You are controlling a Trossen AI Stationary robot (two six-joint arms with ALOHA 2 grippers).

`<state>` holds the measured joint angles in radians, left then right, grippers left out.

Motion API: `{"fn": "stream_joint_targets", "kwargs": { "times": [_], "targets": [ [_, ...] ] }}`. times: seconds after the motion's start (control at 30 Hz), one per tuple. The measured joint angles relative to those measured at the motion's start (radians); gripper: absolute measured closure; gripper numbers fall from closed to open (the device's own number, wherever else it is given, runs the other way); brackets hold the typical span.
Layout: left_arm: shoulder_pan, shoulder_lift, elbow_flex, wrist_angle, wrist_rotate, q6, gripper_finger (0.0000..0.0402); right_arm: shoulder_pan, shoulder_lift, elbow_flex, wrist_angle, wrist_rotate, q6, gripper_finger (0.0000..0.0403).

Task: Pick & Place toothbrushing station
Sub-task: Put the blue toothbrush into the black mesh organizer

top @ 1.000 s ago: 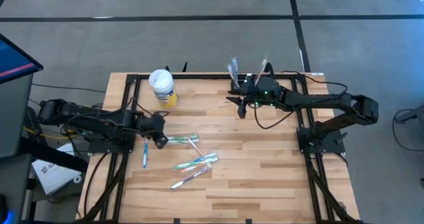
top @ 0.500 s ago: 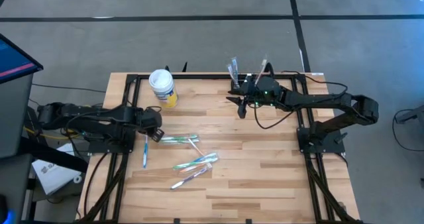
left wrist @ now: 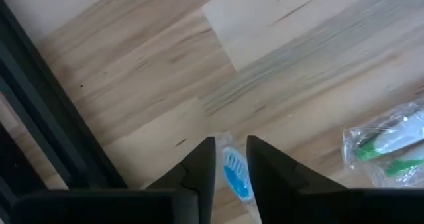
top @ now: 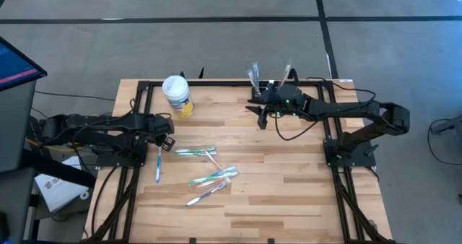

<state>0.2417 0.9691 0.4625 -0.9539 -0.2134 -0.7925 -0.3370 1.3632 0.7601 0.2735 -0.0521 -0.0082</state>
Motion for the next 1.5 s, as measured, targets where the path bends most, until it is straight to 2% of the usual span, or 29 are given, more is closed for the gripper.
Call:
{"fn": "stream_joint_targets", "kwargs": {
  "times": [0.33,0.67,0.83,1.0,1.37,1.5],
  "targets": [
    [0.000,0.000,0.000,-0.007,0.011,-0.056,0.0262,0.000,-0.001,0.000,-0.004,0.000,0.000,0.0280],
    [0.000,0.000,0.000,-0.023,0.030,-0.088,0.0264,0.000,-0.001,0.000,-0.004,0.000,0.000,0.0280],
    [-0.002,0.000,0.000,-0.026,0.109,-0.105,0.0265,0.001,-0.001,0.000,-0.004,0.000,0.000,0.0280],
    [-0.021,0.009,0.000,-0.025,0.114,-0.105,0.0265,0.001,-0.001,0.000,-0.004,0.000,0.000,0.0280],
    [-0.047,0.157,0.000,-0.026,0.120,-0.105,0.0265,0.002,-0.001,0.000,-0.007,0.000,0.000,0.0280],
    [-0.047,0.172,0.000,-0.024,0.126,-0.104,0.0267,0.002,-0.001,0.000,-0.007,0.000,0.000,0.0280]
  ]
}}
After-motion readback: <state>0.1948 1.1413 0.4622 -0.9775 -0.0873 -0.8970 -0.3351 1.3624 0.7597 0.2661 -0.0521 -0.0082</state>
